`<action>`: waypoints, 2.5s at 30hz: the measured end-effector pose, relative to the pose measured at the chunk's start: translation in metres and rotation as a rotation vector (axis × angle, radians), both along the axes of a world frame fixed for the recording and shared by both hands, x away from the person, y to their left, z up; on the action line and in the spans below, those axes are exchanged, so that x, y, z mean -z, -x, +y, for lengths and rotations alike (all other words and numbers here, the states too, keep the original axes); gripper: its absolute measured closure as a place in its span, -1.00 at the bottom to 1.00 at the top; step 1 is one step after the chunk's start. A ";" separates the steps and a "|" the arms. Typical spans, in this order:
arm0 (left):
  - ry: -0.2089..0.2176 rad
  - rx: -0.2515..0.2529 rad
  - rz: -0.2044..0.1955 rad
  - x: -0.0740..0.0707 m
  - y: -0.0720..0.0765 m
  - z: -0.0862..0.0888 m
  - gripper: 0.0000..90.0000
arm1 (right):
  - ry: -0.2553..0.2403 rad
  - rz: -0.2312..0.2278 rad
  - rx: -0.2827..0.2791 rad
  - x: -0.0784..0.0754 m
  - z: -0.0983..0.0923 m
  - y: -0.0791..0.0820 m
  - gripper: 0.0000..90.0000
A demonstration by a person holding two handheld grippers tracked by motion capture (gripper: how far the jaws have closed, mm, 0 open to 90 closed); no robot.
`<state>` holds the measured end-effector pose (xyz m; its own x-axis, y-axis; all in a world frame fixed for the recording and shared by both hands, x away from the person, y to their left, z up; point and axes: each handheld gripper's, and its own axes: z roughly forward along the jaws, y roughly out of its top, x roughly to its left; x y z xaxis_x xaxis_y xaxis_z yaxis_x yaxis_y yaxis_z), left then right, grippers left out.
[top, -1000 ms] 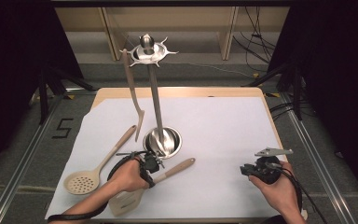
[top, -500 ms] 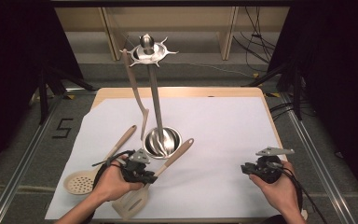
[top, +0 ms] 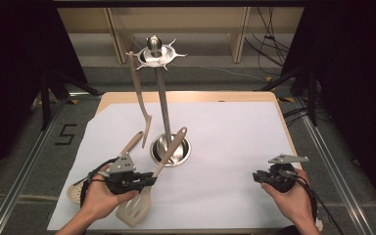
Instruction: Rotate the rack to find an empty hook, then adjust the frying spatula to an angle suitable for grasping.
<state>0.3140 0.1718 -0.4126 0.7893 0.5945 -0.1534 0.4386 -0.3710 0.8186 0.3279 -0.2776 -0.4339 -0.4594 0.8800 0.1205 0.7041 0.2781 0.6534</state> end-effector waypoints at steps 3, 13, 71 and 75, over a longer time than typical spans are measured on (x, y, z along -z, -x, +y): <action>0.029 0.007 -0.021 -0.004 0.001 0.004 0.74 | 0.005 0.000 -0.003 0.000 0.000 0.000 0.67; 0.110 0.002 -0.135 -0.021 0.004 0.009 0.74 | -0.003 0.017 0.017 -0.001 0.000 0.001 0.67; 0.252 -0.085 -0.228 -0.083 -0.042 0.045 0.74 | 0.016 -0.002 -0.001 -0.002 0.003 0.001 0.67; 0.243 -0.091 -0.218 -0.083 -0.045 0.040 0.74 | -0.003 0.017 0.025 -0.003 0.004 0.002 0.67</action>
